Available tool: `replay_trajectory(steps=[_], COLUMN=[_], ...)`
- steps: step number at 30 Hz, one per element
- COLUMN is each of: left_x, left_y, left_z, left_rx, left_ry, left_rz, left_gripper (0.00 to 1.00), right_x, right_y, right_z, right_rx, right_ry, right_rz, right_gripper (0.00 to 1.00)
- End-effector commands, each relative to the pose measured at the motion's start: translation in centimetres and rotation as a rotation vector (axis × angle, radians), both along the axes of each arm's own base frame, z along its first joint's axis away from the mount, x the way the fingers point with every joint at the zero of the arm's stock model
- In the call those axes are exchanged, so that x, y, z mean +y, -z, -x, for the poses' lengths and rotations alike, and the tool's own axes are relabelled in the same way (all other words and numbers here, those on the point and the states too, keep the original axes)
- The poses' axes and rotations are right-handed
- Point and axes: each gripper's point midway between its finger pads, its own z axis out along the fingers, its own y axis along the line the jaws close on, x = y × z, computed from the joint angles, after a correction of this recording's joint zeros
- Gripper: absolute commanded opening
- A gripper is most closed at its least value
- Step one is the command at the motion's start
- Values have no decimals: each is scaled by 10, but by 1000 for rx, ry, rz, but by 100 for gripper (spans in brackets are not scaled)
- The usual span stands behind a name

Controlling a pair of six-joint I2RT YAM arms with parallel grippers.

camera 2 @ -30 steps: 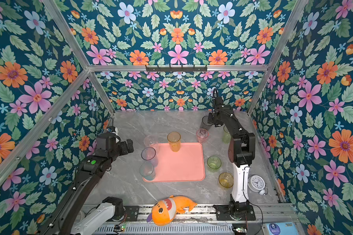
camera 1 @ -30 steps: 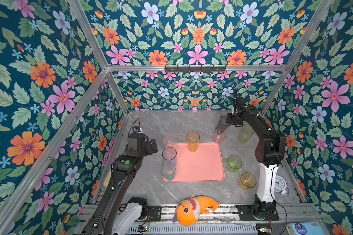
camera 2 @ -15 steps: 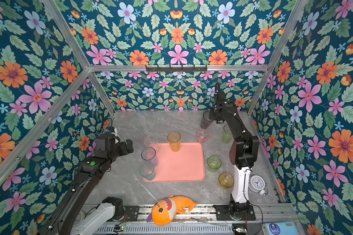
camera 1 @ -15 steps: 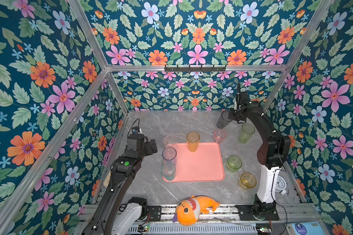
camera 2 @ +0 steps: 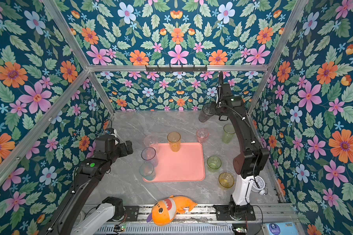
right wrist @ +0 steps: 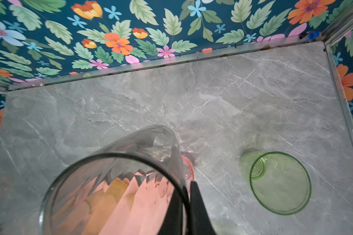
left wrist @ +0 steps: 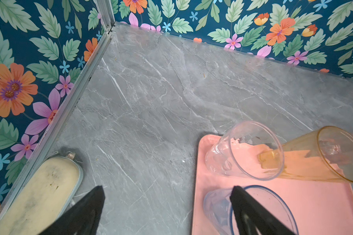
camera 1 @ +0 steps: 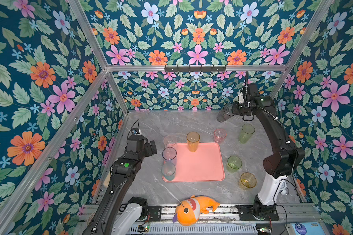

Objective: Place the glasses into the tray
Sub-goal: Pick up the glass from the top-right of the table, then place the glass on the tray.

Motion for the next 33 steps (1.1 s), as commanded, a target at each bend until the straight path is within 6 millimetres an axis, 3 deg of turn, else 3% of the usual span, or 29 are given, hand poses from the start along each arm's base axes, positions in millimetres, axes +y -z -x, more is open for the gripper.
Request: replay_trajectory(steps=[1, 5, 8, 9, 21, 26, 33], left_x=[-1, 0, 0, 1, 0, -1, -2], left_y=[-2, -1, -2, -2, -4, -3, 2], left_z=[-1, 1, 2, 2, -1, -2, -2], left_rx=[-10, -9, -13, -15, -17, -15, -6], left_ry=[4, 3, 3, 2, 2, 3, 1], left_rz=[4, 2, 1, 0, 5, 10, 11], left_gripper=[99, 99, 99, 99, 99, 99, 99], right_x=[7, 19, 31, 31, 49, 57, 66], right_y=[-12, -26, -22, -33, -26, -15, 23], right_z=[18, 42, 60, 72, 129, 149, 174], right_rx=[-5, -29, -26, -56, -52, -31, 46], right_ry=[-30, -61, -93, -97, -171, -203, -225], right_rz=[0, 0, 0, -8, -60, -33, -16], right_gripper=[0, 0, 0, 0, 0, 0, 0])
